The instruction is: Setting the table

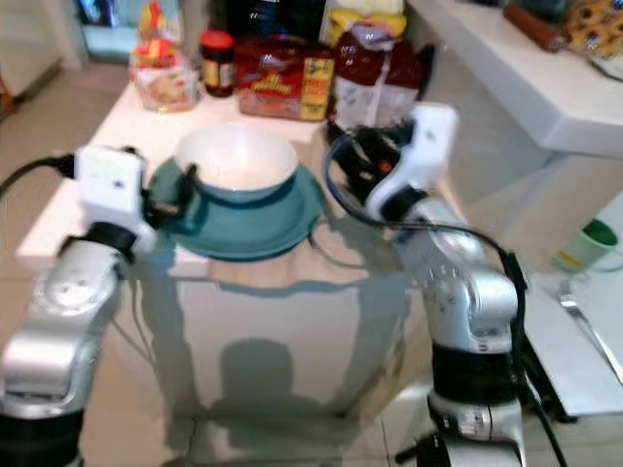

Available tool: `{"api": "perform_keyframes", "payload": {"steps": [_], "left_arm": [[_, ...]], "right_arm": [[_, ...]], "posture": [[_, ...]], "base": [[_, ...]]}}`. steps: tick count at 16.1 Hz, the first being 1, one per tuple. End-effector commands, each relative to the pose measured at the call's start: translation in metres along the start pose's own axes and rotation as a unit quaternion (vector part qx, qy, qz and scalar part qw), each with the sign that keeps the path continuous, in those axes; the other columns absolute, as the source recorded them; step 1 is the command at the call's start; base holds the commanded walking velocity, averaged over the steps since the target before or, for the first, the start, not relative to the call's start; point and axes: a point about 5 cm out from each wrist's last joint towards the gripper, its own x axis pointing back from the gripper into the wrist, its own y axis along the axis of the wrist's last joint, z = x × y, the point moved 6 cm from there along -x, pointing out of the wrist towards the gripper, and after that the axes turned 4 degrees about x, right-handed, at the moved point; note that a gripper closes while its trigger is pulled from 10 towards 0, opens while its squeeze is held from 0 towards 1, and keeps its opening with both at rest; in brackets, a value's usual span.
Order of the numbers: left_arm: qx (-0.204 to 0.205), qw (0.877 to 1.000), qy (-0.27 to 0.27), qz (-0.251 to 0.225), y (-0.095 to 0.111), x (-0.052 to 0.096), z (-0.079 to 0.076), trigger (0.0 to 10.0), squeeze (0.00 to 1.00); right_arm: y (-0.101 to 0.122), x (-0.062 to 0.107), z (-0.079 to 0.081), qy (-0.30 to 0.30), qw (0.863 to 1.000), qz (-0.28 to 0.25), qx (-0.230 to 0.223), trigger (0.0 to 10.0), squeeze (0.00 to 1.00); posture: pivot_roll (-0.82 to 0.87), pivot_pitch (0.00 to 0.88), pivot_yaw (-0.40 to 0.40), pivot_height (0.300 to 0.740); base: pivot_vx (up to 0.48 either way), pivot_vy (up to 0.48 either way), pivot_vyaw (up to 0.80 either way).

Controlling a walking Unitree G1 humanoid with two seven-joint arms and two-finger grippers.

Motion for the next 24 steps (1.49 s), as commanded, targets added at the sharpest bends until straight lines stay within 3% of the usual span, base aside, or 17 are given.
{"api": "perform_keyframes", "payload": {"steps": [1,6,7,10,11,12,16,19,20,21,22,24], "left_arm": [[-0.002,1.000,-0.005,-0.012,0.007,-0.001,0.000,10.0,0.00],[-0.026,0.999,-0.011,-0.022,0.018,-0.002,0.006,10.0,0.00],[-0.039,0.998,-0.034,-0.021,0.020,-0.001,0.001,10.0,0.00],[-0.024,0.989,-0.143,-0.021,0.027,0.011,-0.020,10.0,0.00],[-0.012,0.982,-0.189,-0.017,0.028,0.019,-0.028,10.0,0.00],[-0.005,0.971,-0.240,-0.008,0.028,0.030,-0.036,10.0,0.00],[-0.007,0.954,-0.300,0.018,0.025,0.047,-0.044,10.0,0.00],[-0.006,0.949,-0.315,0.030,0.022,0.051,-0.049,10.0,0.00],[-0.006,0.948,-0.315,0.033,0.021,0.052,-0.049,10.0,0.00],[-0.006,0.948,-0.315,0.034,0.020,0.052,-0.049,10.0,0.00],[-0.005,0.948,-0.316,0.037,0.020,0.053,-0.048,10.0,0.00],[-0.006,0.948,-0.315,0.039,0.019,0.053,-0.048,10.0,0.00]], "right_arm": [[-0.001,-0.004,-0.015,-0.016,0.999,0.027,-0.020,10.0,1.00],[0.004,-0.032,-0.044,-0.050,0.992,0.059,-0.101,10.0,1.00],[-0.009,-0.037,-0.041,-0.035,0.987,0.104,-0.120,10.0,1.00],[-0.037,-0.043,-0.041,-0.040,0.972,0.212,-0.097,10.0,1.00],[-0.046,-0.044,-0.039,-0.038,0.963,0.244,-0.111,10.0,0.75],[-0.050,-0.047,-0.033,-0.026,0.956,0.253,-0.145,10.0,0.00],[-0.062,-0.056,-0.017,0.001,0.938,0.272,-0.215,10.0,0.00],[-0.082,-0.050,-0.011,0.003,0.913,0.324,-0.248,10.0,0.00],[-0.083,-0.050,-0.011,-0.002,0.908,0.324,-0.265,4.5,0.00],[-0.083,-0.051,-0.012,-0.003,0.907,0.322,-0.272,2.7,0.00],[-0.081,-0.053,-0.012,-0.004,0.904,0.313,-0.292,0.0,0.00],[-0.080,-0.053,-0.013,-0.005,0.902,0.309,-0.303,0.0,0.00]], "posture": [[0.13,0.000,-0.102,0.740],[0.15,0.000,-0.116,0.740],[0.15,0.000,-0.120,0.740],[0.16,0.000,-0.126,0.740],[0.16,0.000,-0.129,0.740],[0.16,0.000,-0.131,0.740],[0.16,0.000,-0.135,0.740],[0.16,0.000,-0.142,0.740],[0.17,0.000,-0.144,0.740],[0.17,0.000,-0.144,0.740],[0.17,0.000,-0.145,0.740],[0.17,0.000,-0.146,0.740]], "base": [[0.000,0.000,0.00],[0.000,0.000,0.00],[0.000,0.000,0.00],[0.000,0.000,0.00],[0.000,0.000,0.00],[0.000,0.000,0.00],[0.000,0.000,0.00],[0.000,0.000,0.00],[0.000,0.000,0.00],[0.000,0.000,0.00],[0.000,0.000,0.00],[0.000,0.000,0.00]]}}
